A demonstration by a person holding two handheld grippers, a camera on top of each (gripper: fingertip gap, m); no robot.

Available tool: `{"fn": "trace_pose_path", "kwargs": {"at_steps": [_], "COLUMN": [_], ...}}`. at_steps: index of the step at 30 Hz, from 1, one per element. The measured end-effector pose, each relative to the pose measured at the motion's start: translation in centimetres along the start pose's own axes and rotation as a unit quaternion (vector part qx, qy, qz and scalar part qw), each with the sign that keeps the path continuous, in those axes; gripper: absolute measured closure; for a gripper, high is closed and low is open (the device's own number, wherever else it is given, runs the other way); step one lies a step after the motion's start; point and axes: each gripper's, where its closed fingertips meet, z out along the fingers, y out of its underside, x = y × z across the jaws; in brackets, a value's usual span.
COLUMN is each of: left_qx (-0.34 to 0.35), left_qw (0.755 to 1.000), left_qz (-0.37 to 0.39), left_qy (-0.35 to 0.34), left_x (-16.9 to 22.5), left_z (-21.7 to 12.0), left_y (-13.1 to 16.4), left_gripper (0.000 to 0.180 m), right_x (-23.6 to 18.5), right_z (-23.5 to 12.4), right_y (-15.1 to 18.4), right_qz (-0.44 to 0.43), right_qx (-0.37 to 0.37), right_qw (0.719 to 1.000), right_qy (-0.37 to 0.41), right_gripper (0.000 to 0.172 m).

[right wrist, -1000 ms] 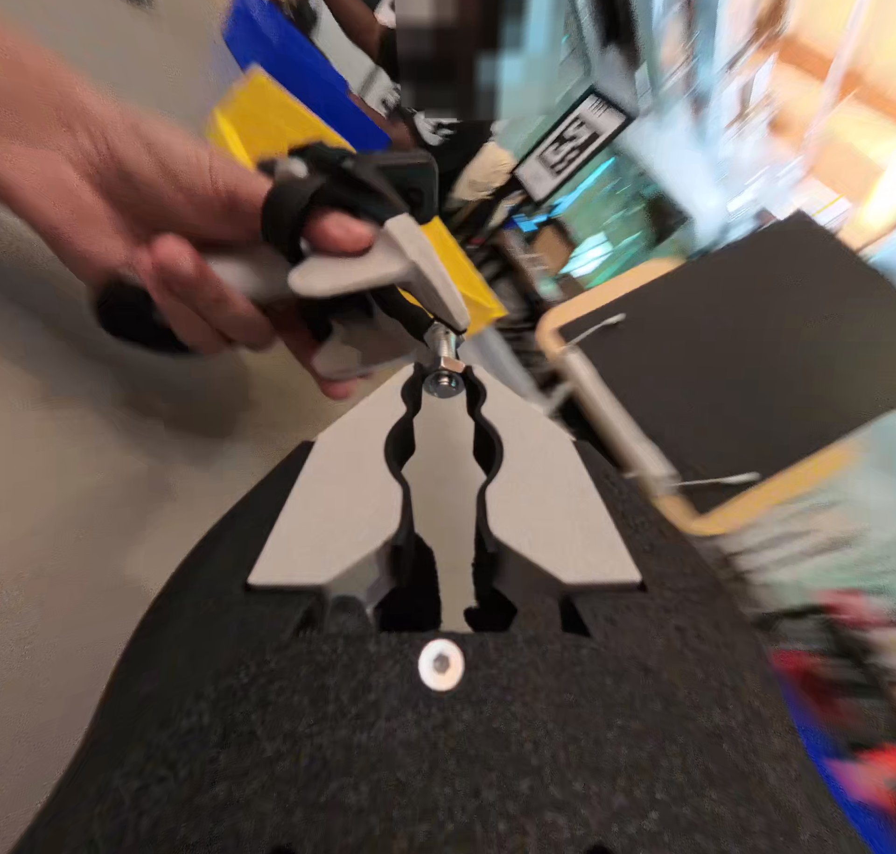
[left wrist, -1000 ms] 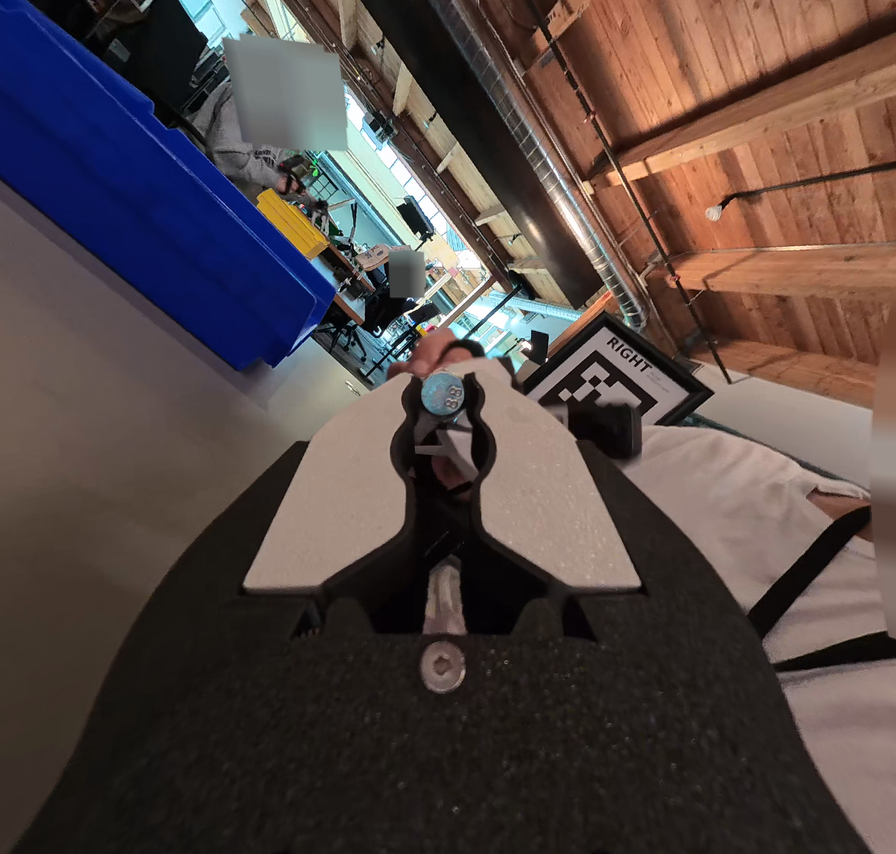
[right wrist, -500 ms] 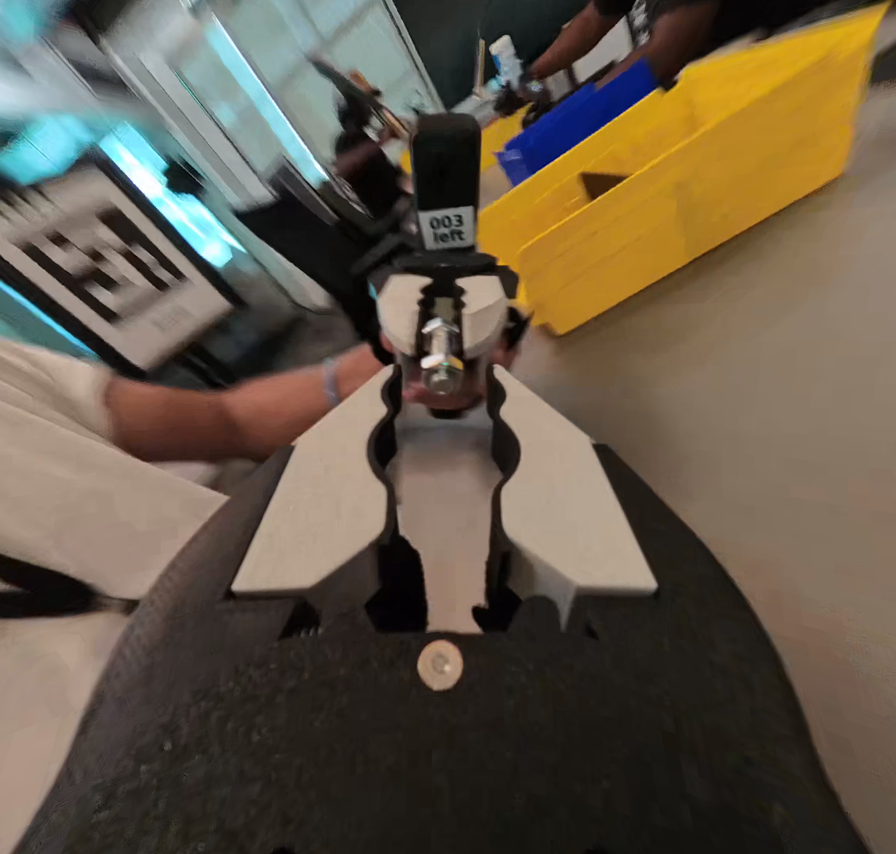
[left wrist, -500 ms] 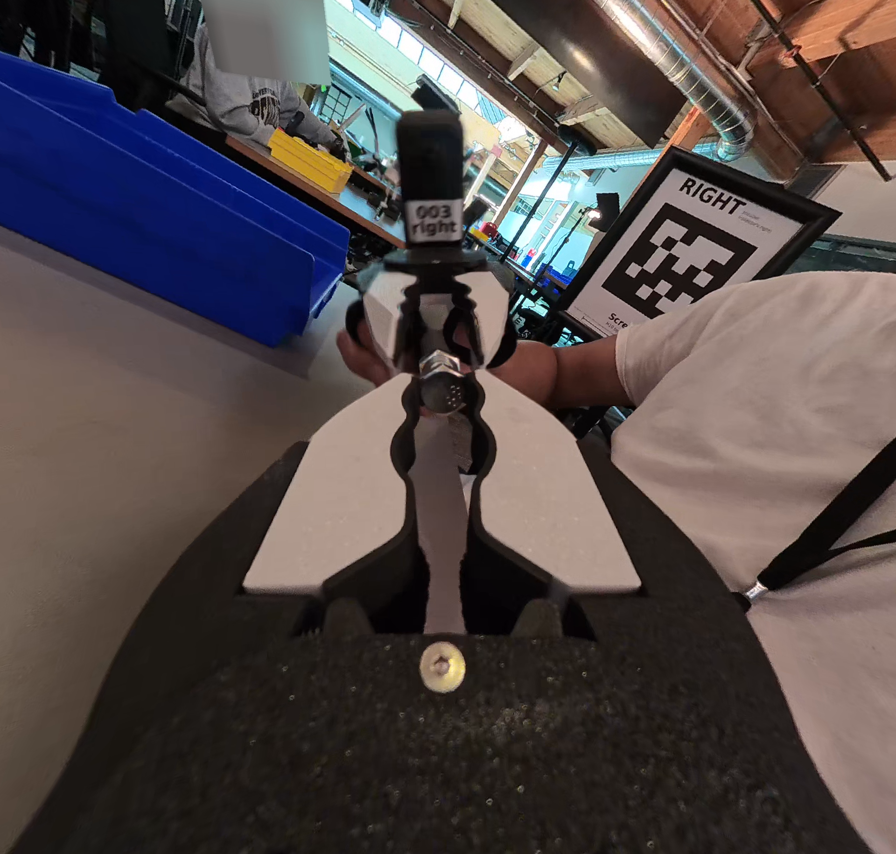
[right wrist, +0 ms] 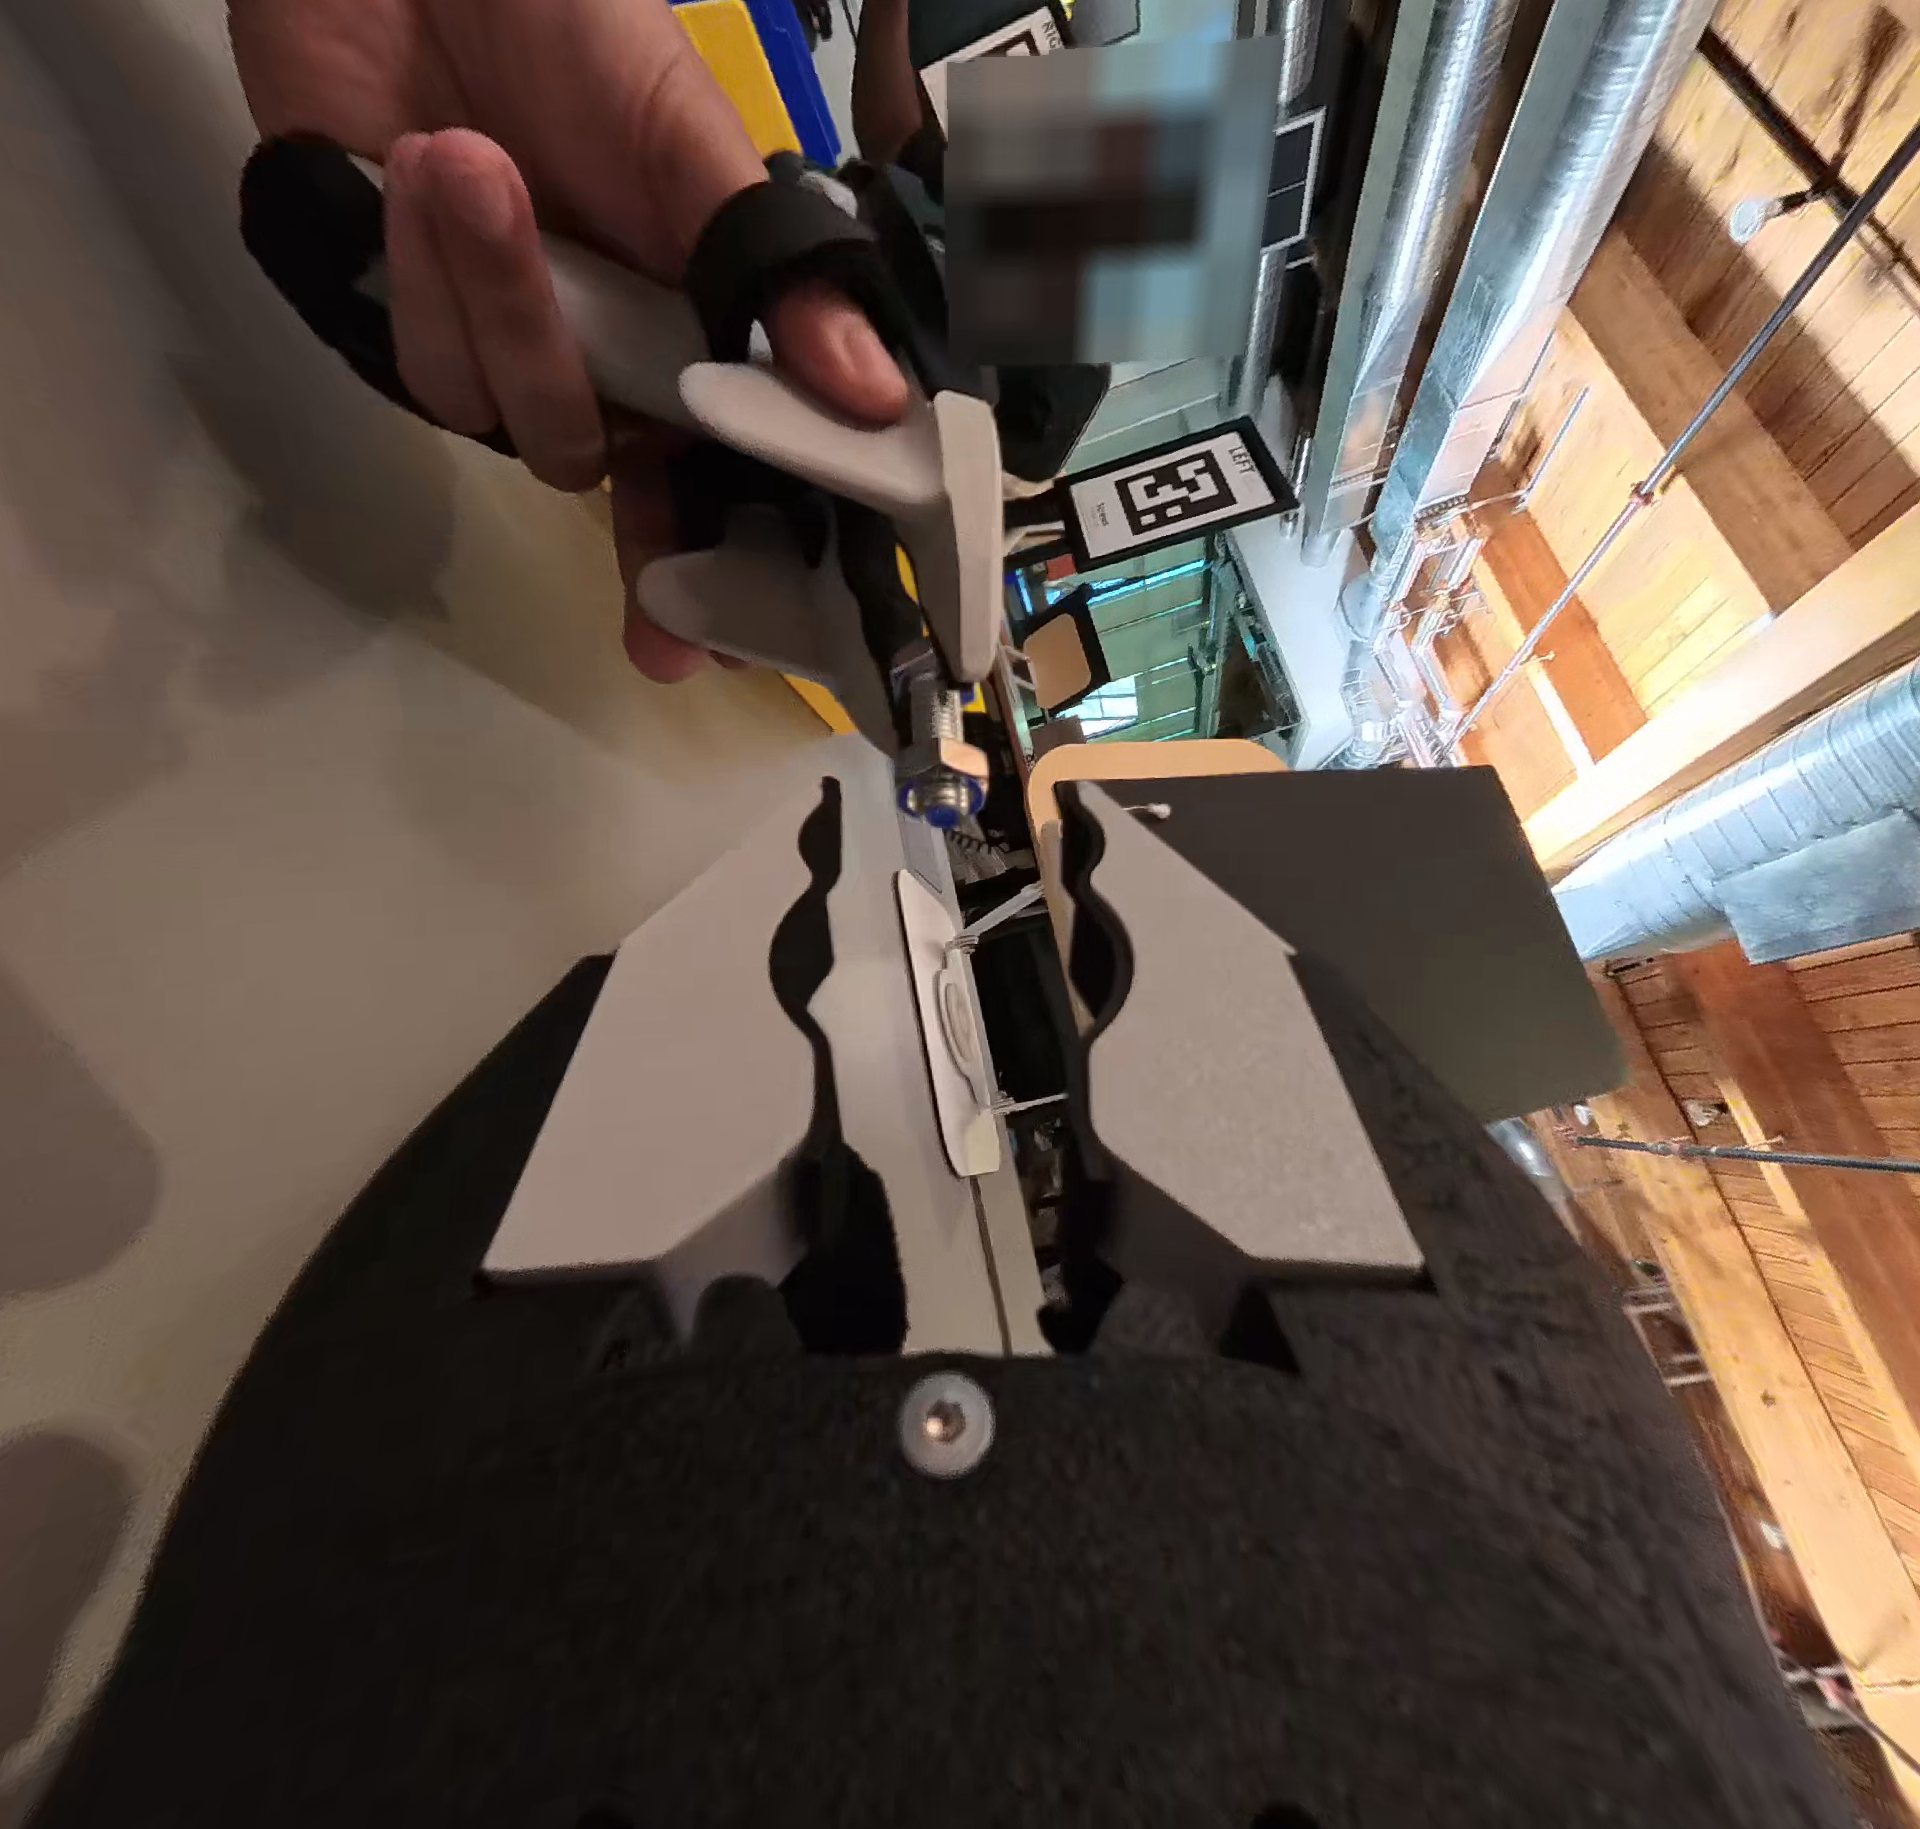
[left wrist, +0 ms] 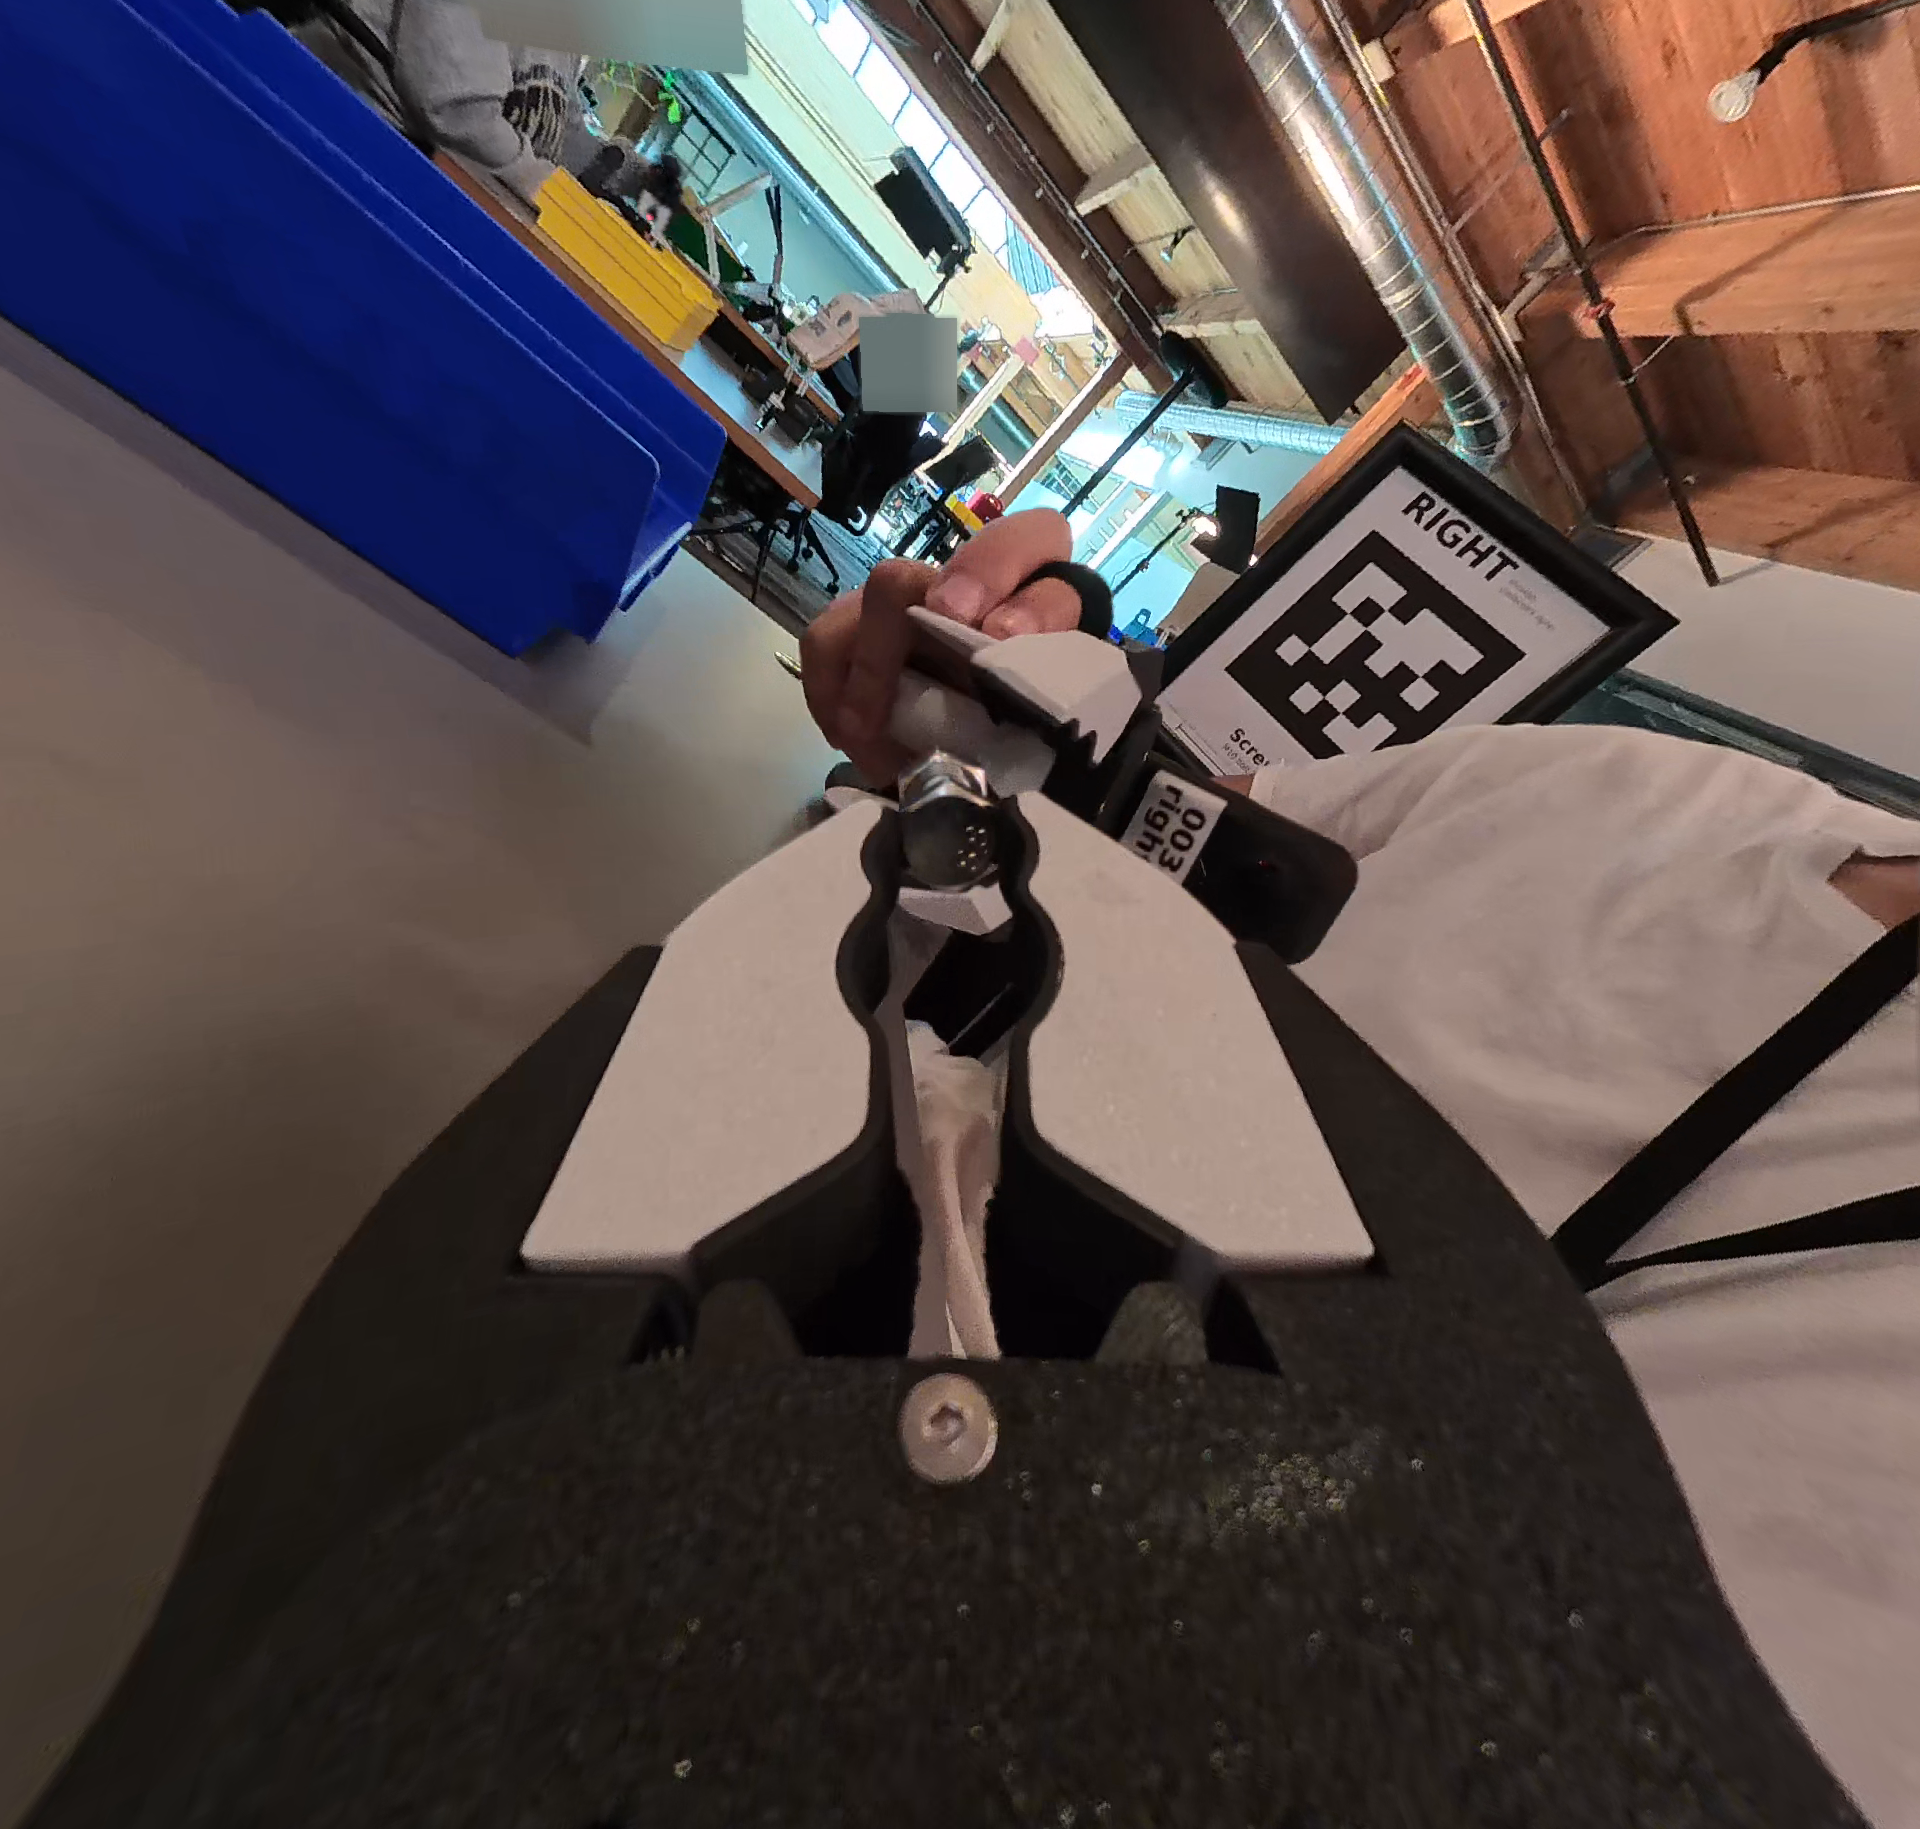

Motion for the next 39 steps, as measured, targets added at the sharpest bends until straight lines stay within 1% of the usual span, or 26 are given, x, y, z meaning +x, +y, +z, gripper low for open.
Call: {"fn": "trace_pose_path", "kwargs": {"at_steps": [1, 2, 4, 5, 8, 10, 11, 12, 14, 15, 17, 19, 20, 21, 22, 23, 24, 25, 27, 29, 30, 32, 33, 35, 37, 39], "left_qx": [-0.002, -0.003, -0.005, -0.007, -0.016, -0.023, -0.027, -0.031, -0.043, -0.049, -0.067, -0.075, -0.075, -0.071, -0.069, -0.067, -0.065, -0.065, -0.062, -0.062, -0.061, -0.066, -0.069, -0.071, -0.077, -0.088], "left_qw": [1.0, 1.0, 1.0, 1.0, 0.999, 0.998, 0.998, 0.996, 0.993, 0.989, 0.98, 0.973, 0.971, 0.971, 0.971, 0.972, 0.974, 0.975, 0.979, 0.986, 0.988, 0.99, 0.991, 0.992, 0.992, 0.992], "left_qz": [0.0, -0.001, 0.002, 0.004, 0.028, 0.048, 0.059, 0.071, 0.1, 0.12, 0.165, 0.194, 0.202, 0.205, 0.204, 0.201, 0.196, 0.189, 0.175, 0.147, 0.134, 0.116, 0.109, 0.101, 0.097, 0.094], "left_qy": [0.003, 0.006, 0.008, 0.009, -0.008, -0.021, -0.028, -0.036, -0.053, -0.065, -0.088, -0.1, -0.104, -0.104, -0.102, -0.099, -0.097, -0.092, -0.078, -0.046, -0.04, -0.031, -0.026, -0.023, -0.021, -0.018], "left_x": [0.1, 0.2, 0.3, 0.4, 0.2, 0.1, 0.0, -0.1, -0.4, -0.6, -0.9, -0.8, -0.8, -0.7, -0.6, -0.6, -0.6, -0.5, -0.3, 0.3, 0.4, 0.3, 0.4, 0.4, 0.4, 0.4], "left_z": [0.1, 0.3, 0.4, 0.4, 0.5, 0.5, 0.5, 0.5, 0.3, 0.2, 0.1, 0.0, 0.0, 0.0, 0.0, 0.0, 0.1, 0.1, 0.1, 0.1, 0.1, -0.1, -0.1, -0.1, 0.0, 0.2], "left_y": [0.1, 0.1, 0.2, 0.2, 0.4, 0.5, 0.6, 0.6, 0.8, 0.9, 1.2, 1.3, 1.2, 1.1, 1.1, 1.0, 1.0, 1.0, 1.0, 1.2, 1.2, 1.4, 1.5, 1.6, 1.8, 2.3], "left_gripper": [0.163, 0.164, 0.164, 0.163, 0.163, 0.163, 0.163, 0.163, 0.163, 0.163, 0.163, 0.163, 0.163, 0.163, 0.163, 0.163, 0.163, 0.163, 0.163, 0.163, 0.163, 0.163, 0.163, 0.163, 0.163, 0.163], "right_x": [0.0, 0.1, 0.0, 0.0, -0.5, -0.8, -1.0, -1.3, -1.8, -1.9, -1.8, -1.4, -1.3, -1.3, -1.3, -1.3, -1.4, -1.4, -1.7, -2.6, -3.0, -2.6, -2.0, -1.2, -1.1, -1.3], "right_z": [0.1, 0.1, 0.0, -0.1, 0.0, -0.1, -0.1, 0.0, 0.1, 0.2, 0.4, 0.4, 0.3, 0.3, 0.2, 0.1, 0.1, 0.0, -0.4, -0.8, -1.1, -1.2, -1.3, -1.5, -1.7, -1.6], "right_y": [0.1, 0.3, 0.4, 0.3, 0.5, 0.6, 0.6, 0.5, 0.3, 0.3, 0.0, -0.3, -0.4, -0.6, -0.7, -0.7, -0.6, -0.5, -0.2, 0.7, 1.0, 1.5, 1.3, 0.4, -0.5, -0.9], "right_qz": [-0.003, -0.011, -0.008, 0.012, 0.129, 0.23, 0.286, 0.353, 0.494, 0.561, 0.681, 0.762, 0.787, 0.802, 0.805, 0.797, 0.78, 0.752, 0.653, 0.511, 0.432, 0.281, 0.214, 0.104, 0.031, -0.017], "right_qx": [-0.003, -0.006, 0.001, 0.006, 0.01, 0.016, 0.017, 0.019, 0.021, 0.02, 0.027, 0.045, 0.051, 0.055, 0.06, 0.061, 0.058, 0.058, 0.056, 0.034, 0.029, 0.024, 0.028, 0.042, 0.052, 0.052], "right_qw": [1.0, 1.0, 1.0, 1.0, 0.989, 0.966, 0.947, 0.92, 0.841, 0.794, 0.684, 0.578, 0.537, 0.507, 0.495, 0.506, 0.534, 0.574, 0.688, 0.809, 0.859, 0.937, 0.963, 0.988, 0.996, 0.997], "right_qy": [0.0, 0.006, 0.003, -0.007, -0.071, -0.12, -0.143, -0.169, -0.217, -0.234, -0.26, -0.288, -0.299, -0.312, -0.32, -0.324, -0.322, -0.318, -0.31, -0.29, -0.275, -0.207, -0.165, -0.104, -0.068, -0.048], "right_gripper": [0.136, 0.151, 0.155, 0.155, 0.155, 0.155, 0.155, 0.155, 0.155, 0.155, 0.154, 0.154, 0.154, 0.154, 0.155, 0.155, 0.154, 0.151, 0.144, 0.14, 0.14, 0.137, 0.137, 0.137, 0.137, 0.138]}}
